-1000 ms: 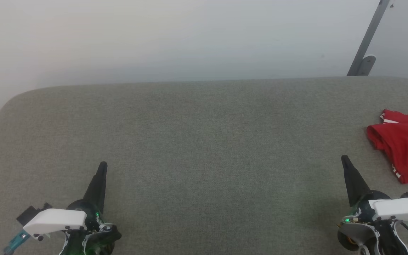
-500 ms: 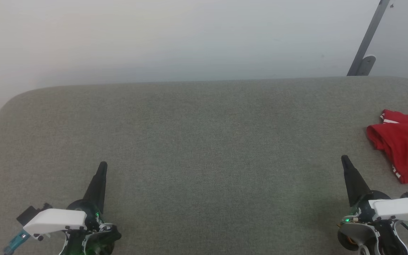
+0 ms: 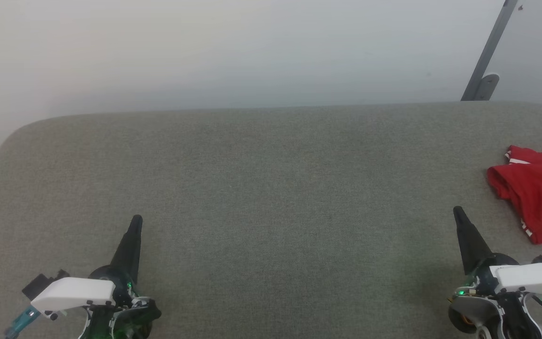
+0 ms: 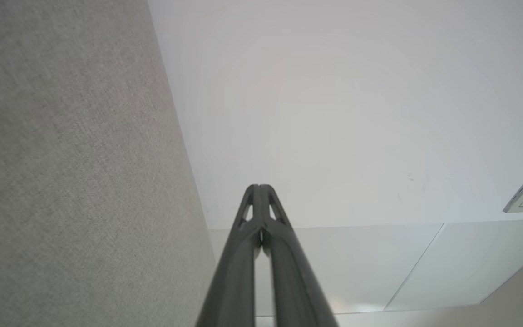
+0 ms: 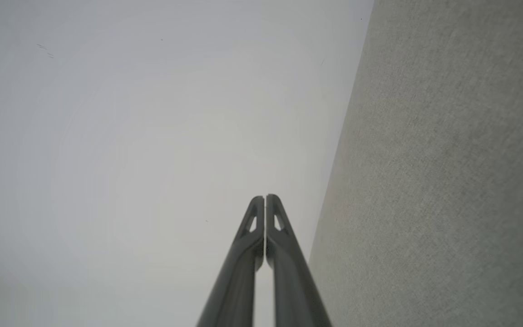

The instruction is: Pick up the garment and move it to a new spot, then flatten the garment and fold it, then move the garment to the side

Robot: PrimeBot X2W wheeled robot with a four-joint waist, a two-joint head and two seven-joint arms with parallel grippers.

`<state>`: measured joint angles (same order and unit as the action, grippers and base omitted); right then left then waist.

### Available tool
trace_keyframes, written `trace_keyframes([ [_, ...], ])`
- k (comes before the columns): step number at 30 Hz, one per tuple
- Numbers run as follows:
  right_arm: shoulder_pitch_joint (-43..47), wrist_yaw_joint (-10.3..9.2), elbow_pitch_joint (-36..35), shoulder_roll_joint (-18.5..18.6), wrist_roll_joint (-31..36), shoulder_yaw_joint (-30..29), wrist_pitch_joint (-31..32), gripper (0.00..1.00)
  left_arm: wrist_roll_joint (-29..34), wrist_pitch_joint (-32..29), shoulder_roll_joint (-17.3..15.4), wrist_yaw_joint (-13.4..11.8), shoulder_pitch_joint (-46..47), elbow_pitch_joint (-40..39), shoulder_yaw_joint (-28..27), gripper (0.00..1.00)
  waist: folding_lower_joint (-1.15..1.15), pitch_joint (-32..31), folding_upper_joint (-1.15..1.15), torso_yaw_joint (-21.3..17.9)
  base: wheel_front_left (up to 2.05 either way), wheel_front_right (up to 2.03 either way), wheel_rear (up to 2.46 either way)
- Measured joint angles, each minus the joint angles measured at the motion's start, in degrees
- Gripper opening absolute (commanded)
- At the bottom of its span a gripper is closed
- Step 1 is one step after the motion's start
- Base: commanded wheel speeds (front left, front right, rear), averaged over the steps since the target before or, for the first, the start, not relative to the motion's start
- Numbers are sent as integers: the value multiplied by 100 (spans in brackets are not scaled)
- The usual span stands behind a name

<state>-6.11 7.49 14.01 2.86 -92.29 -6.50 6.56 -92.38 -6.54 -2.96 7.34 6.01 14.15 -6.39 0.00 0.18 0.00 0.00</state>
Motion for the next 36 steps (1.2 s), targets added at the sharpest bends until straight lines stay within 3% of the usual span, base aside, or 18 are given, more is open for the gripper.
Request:
trace_keyframes([
  [36, -1, 0, 0, 0, 0, 1, 1, 0, 0, 0, 2, 0, 0, 0, -4, 0, 0, 0, 0, 0, 0, 0, 0],
])
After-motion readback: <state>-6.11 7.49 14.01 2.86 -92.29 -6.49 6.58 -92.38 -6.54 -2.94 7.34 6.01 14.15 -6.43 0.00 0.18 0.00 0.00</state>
